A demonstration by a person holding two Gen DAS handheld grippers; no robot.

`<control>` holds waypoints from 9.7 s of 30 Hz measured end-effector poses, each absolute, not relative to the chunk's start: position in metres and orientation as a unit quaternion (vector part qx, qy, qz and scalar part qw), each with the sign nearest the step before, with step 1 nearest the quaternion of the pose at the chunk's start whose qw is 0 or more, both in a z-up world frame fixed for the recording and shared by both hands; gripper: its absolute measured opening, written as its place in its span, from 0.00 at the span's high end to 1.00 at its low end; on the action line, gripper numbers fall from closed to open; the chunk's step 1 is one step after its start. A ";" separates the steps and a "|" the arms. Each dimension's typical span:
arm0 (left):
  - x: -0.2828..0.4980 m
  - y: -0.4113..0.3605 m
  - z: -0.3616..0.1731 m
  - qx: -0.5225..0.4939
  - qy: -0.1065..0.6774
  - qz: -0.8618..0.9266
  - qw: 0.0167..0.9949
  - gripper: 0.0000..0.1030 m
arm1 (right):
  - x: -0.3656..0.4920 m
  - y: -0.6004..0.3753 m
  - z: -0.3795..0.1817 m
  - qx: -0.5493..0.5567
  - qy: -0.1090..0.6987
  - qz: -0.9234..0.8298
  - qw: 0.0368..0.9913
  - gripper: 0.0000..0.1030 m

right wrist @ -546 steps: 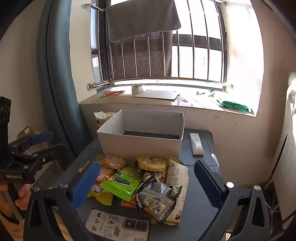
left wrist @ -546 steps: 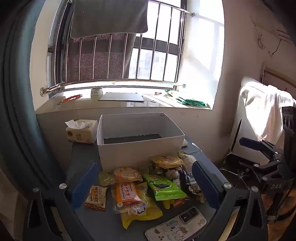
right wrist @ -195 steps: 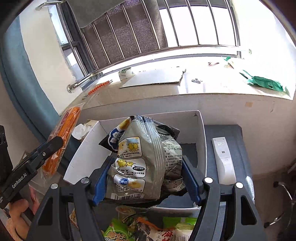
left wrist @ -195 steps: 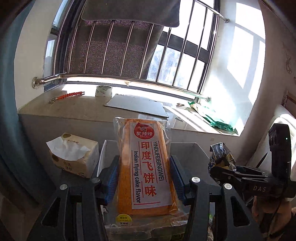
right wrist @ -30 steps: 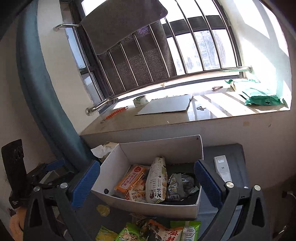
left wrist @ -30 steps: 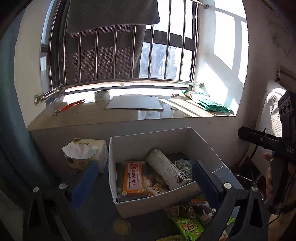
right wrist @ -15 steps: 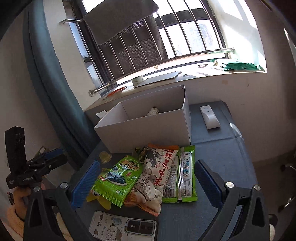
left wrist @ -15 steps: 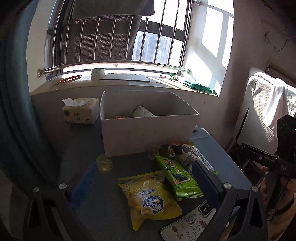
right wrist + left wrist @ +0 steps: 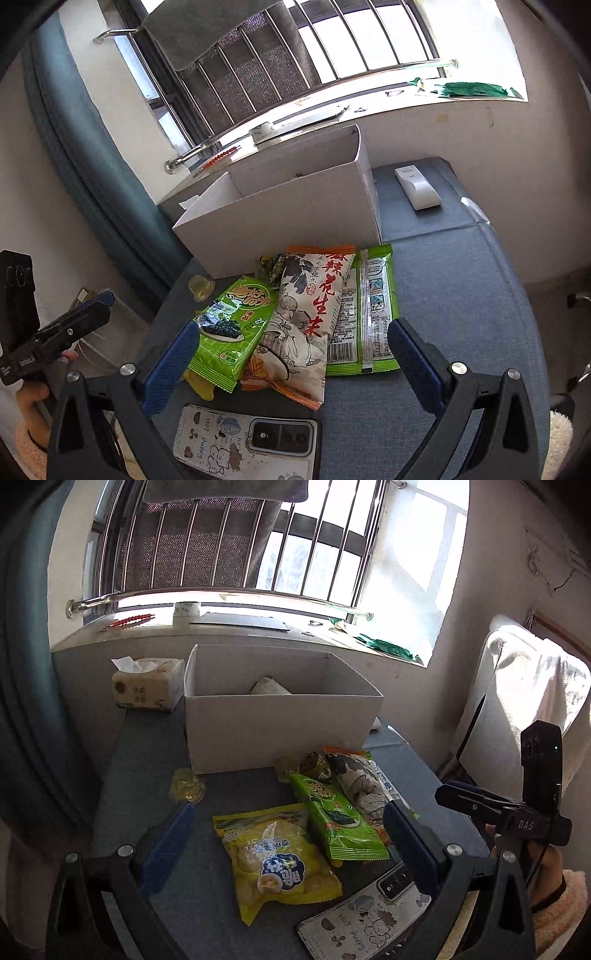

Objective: Organize snacks
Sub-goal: 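Grasp the white-and-red peanut bag with the right gripper and lift it, then carry the peanut bag into the box with the right gripper while the left drops a seaweed packet, then grasp the long green snack stick packet with the right gripper, then drop the green packet into the box with the right gripper while the left drops the yellow bag, then grasp the yellow broad-bean bag with the right gripper and lift it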

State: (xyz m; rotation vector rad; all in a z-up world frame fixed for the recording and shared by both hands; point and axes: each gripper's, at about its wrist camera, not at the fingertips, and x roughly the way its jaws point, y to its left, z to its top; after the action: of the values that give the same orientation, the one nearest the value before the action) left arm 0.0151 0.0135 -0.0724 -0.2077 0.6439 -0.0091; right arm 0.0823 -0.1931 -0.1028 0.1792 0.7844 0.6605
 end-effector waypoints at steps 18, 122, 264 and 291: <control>0.007 0.029 -0.076 -0.121 0.317 0.005 0.941 0.00 | 0.150 -0.123 -0.162 -0.014 0.476 0.311 0.823 0.00; 0.117 0.070 -0.009 -0.056 0.269 0.030 0.961 0.00 | 0.194 -0.157 0.003 0.025 0.299 0.292 0.908 0.00; 0.080 0.076 0.000 -0.068 0.217 0.023 0.973 0.00 | 0.146 -0.140 -0.036 0.032 0.321 0.363 0.874 0.00; -0.010 0.051 -0.078 -0.094 0.275 0.027 0.956 0.00 | 0.125 -0.082 -0.174 -0.061 0.478 0.298 0.824 0.00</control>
State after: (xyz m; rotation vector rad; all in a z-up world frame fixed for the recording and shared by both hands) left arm -0.0095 0.0505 -0.0785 -0.1909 0.5590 0.0552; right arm 0.1250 -0.0823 -0.1738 -0.1298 1.0161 0.6330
